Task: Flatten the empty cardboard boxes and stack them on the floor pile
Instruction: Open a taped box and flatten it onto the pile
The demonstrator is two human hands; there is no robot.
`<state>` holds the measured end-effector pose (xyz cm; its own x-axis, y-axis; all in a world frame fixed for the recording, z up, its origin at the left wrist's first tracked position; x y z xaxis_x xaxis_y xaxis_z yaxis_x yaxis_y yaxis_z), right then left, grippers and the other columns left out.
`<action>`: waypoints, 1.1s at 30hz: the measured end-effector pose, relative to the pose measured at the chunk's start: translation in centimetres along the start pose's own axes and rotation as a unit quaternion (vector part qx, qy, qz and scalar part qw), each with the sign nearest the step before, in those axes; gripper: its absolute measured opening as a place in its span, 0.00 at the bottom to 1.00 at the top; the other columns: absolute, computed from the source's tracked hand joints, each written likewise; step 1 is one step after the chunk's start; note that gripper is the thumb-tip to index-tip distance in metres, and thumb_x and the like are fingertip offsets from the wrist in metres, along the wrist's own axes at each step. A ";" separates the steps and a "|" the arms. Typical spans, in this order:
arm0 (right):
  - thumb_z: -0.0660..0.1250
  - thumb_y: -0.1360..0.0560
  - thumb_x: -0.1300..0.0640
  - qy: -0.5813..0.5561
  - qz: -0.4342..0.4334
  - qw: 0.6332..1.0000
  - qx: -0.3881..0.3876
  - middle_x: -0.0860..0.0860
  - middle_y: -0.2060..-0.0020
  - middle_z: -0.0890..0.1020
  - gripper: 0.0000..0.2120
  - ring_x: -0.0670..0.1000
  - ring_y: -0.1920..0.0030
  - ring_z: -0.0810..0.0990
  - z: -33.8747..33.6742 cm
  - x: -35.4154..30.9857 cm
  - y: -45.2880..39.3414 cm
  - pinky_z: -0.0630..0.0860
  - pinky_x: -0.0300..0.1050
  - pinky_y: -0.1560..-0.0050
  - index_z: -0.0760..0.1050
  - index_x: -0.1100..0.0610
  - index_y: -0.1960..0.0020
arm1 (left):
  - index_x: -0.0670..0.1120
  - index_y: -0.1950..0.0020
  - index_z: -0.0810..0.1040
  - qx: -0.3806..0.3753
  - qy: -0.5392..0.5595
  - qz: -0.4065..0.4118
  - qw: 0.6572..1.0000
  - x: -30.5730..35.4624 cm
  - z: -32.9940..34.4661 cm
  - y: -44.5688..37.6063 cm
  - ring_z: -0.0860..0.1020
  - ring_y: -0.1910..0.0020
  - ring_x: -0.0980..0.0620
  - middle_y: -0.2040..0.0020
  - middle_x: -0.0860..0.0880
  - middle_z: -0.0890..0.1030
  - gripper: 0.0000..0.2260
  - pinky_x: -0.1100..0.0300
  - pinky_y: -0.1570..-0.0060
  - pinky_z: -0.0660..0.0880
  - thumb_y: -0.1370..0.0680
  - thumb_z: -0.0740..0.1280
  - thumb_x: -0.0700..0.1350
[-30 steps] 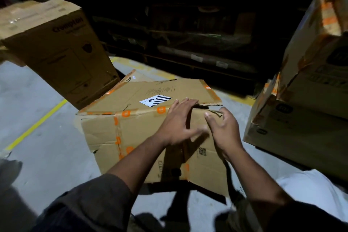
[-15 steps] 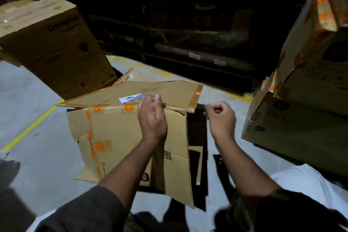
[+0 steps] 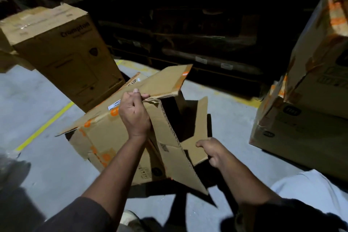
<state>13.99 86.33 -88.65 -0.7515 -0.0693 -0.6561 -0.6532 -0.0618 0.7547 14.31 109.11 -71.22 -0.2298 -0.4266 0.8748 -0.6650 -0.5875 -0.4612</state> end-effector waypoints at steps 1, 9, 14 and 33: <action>0.65 0.22 0.66 -0.004 -0.027 0.999 0.018 0.62 0.53 0.83 0.06 0.58 0.56 0.83 -0.3 -1.1 0.3 0.80 0.47 0.58 0.76 0.63 0.46 | 0.46 0.60 0.84 0.023 0.007 -0.017 1.000 0.0 -0.7 -0.6 0.73 0.60 0.62 0.61 0.50 0.75 0.18 0.68 0.55 0.67 0.18 0.59 0.48; 0.63 0.25 0.61 0.128 -0.224 0.960 0.113 0.52 0.61 0.81 0.04 0.53 0.65 0.76 -4.4 -9.2 4.1 0.70 0.42 0.65 0.77 0.56 0.54 | 0.49 0.57 0.77 0.112 -0.026 -0.169 0.979 -4.6 -6.5 1.3 0.75 0.49 0.49 0.52 0.45 0.78 0.11 0.59 0.51 0.69 0.18 0.58 0.44; 0.61 0.28 0.57 0.226 -0.227 0.936 0.148 0.56 0.60 0.81 0.03 0.59 0.61 0.79 -5.1 -9.5 4.6 0.73 0.49 0.62 0.73 0.52 0.60 | 0.43 0.43 0.84 0.109 -0.097 -0.255 0.956 -8.7 -7.8 7.2 0.81 0.48 0.41 0.48 0.42 0.84 0.17 0.53 0.50 0.76 0.14 0.57 0.46; 0.62 0.22 0.63 0.427 -0.289 0.835 0.189 0.58 0.38 0.78 0.36 0.60 0.48 0.79 -3.0 -11.6 6.0 0.72 0.47 0.56 0.51 0.50 0.19 | 0.45 0.51 0.88 -0.025 -0.196 -0.280 0.939 -7.9 -10.0 4.2 0.82 0.50 0.45 0.50 0.44 0.87 0.30 0.53 0.54 0.78 0.27 0.65 0.71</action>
<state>19.06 83.81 -76.52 -0.0645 -0.8326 -0.5501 -0.9883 -0.0230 0.1506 6.19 116.94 -78.62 0.4393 -0.2869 0.8513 -0.6384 -0.7664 0.0711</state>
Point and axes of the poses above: each hand's wrist, its own y-axis away from the middle knuckle, its own z-axis out of the palm, x = y × z, the point moved 5 cm from there along -y, towards the middle knuckle
